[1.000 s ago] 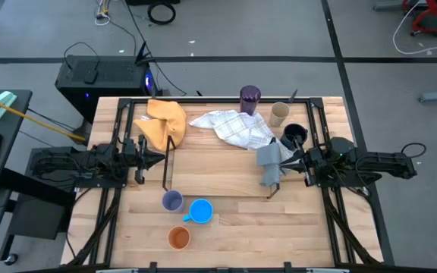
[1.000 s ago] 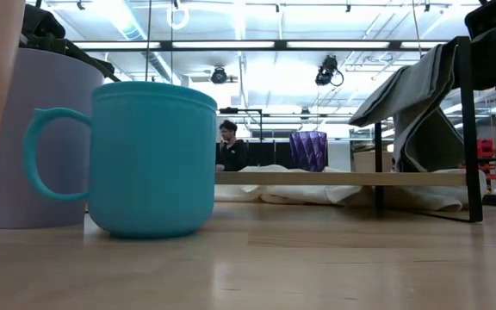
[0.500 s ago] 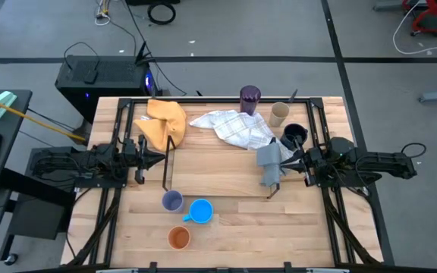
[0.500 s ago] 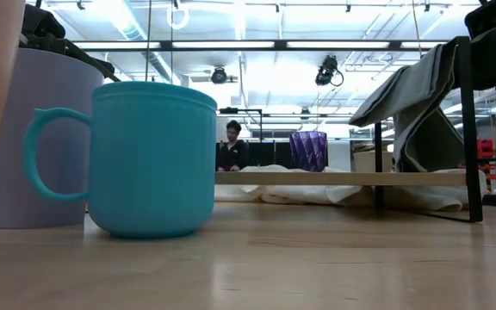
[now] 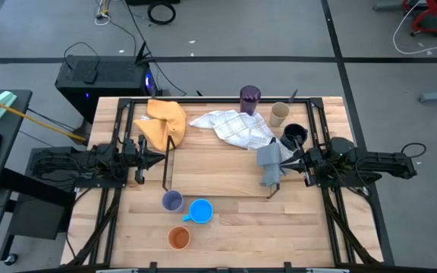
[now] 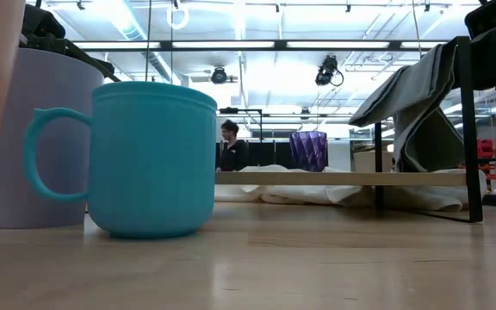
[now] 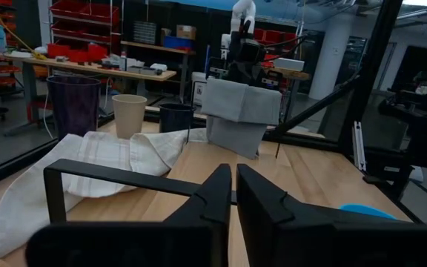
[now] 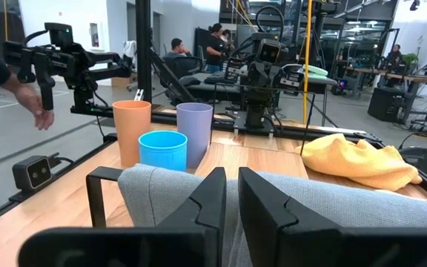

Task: Stack small to large cups/mugs on shelf
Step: Put the purple cup on the shelf

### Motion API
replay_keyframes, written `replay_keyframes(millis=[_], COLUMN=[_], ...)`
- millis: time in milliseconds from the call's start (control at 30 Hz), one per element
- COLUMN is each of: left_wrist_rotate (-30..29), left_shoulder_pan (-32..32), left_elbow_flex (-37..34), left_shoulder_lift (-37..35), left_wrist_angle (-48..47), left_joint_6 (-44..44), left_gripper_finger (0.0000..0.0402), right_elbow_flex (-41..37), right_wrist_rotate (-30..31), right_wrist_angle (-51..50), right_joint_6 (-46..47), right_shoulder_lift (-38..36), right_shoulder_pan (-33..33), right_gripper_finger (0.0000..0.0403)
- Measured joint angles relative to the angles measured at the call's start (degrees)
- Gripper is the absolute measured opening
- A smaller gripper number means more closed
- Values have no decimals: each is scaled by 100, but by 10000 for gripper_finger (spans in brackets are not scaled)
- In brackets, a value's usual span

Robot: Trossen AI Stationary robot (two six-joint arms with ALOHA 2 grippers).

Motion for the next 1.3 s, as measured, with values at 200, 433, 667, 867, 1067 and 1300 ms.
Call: replay_keyframes(millis=[200, 433, 667, 867, 1067, 1300], left_wrist_rotate=[-1, 0, 0, 0, -2, -13], left_shoulder_pan=[0, -2, -2, 0, 0, 0], left_elbow_flex=[-1, 0, 0, -2, 0, -1], left_shoulder_lift=[0, 0, 0, 0, 0, 0], left_wrist_angle=[1, 2, 1, 2, 2, 4], left_joint_6=[-1, 0, 0, 0, 0, 1], left_gripper_finger=[38, 33, 30, 39, 38, 28], right_elbow_flex=[0, -1, -1, -2, -1, -1], right_wrist_rotate=[17, 17, 17, 17, 17, 19], right_wrist_angle=[0, 34, 44, 44, 42, 42], right_joint_6=[2, -37, 2, 4, 4, 62], right_shoulder_lift=[1, 1, 0, 0, 0, 0], right_shoulder_pan=[0, -1, 0, -2, 0, -1], right_gripper_finger=[45, 45, 45, 45, 45, 45])
